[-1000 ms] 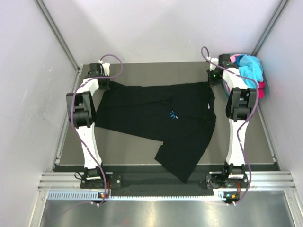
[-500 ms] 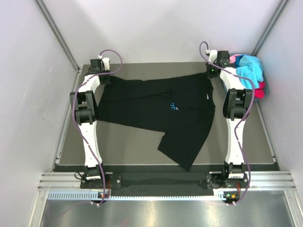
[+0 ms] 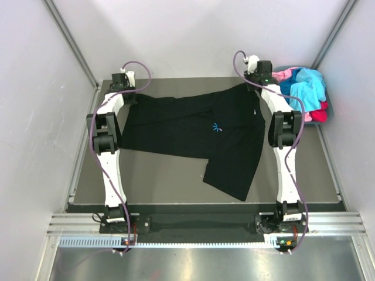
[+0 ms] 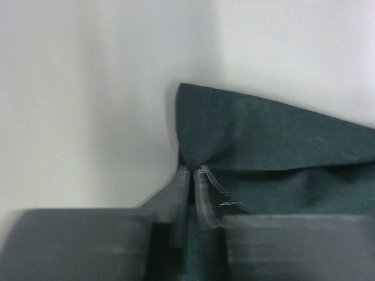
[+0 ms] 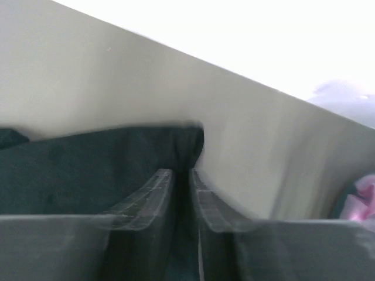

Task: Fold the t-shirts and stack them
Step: Fold the tshirt

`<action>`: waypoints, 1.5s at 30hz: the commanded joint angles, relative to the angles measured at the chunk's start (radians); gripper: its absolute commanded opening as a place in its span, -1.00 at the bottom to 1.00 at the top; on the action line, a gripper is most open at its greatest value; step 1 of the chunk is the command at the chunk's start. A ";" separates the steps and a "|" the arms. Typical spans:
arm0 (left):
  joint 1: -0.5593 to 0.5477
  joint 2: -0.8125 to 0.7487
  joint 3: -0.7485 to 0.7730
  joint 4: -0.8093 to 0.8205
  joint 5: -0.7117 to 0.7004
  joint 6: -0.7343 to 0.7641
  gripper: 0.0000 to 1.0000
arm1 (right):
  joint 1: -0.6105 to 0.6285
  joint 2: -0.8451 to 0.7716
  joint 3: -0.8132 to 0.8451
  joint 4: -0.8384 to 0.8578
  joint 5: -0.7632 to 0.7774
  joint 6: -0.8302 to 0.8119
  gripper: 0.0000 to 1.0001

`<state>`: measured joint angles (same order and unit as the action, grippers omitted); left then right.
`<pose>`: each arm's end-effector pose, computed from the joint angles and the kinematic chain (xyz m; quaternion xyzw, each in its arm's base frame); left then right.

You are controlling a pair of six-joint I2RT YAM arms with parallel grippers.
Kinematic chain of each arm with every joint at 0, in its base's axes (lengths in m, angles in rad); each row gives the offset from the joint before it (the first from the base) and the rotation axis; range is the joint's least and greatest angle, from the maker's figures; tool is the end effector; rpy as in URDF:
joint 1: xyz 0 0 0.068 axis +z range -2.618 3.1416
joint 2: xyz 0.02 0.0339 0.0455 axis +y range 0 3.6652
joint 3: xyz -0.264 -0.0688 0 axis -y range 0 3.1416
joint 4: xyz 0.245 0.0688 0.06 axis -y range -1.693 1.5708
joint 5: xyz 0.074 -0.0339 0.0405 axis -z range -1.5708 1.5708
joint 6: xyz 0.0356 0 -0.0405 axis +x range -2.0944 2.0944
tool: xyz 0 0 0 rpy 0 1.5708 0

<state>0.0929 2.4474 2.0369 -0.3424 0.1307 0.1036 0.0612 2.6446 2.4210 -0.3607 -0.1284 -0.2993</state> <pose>0.5493 0.0465 0.1649 0.0309 0.9154 -0.0207 0.4008 0.5940 0.0410 0.1833 -0.1875 0.8593 0.0000 0.4759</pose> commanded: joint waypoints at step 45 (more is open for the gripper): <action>-0.062 -1.075 -1.008 -0.227 -0.006 0.222 -0.12 | 0.376 -1.793 -1.873 -0.459 -0.324 -0.819 -0.18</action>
<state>0.0170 1.3815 1.0298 -0.5991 0.1581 0.3351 0.4068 0.8455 0.5865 -0.8574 -0.4870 -1.0492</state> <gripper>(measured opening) 0.438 0.414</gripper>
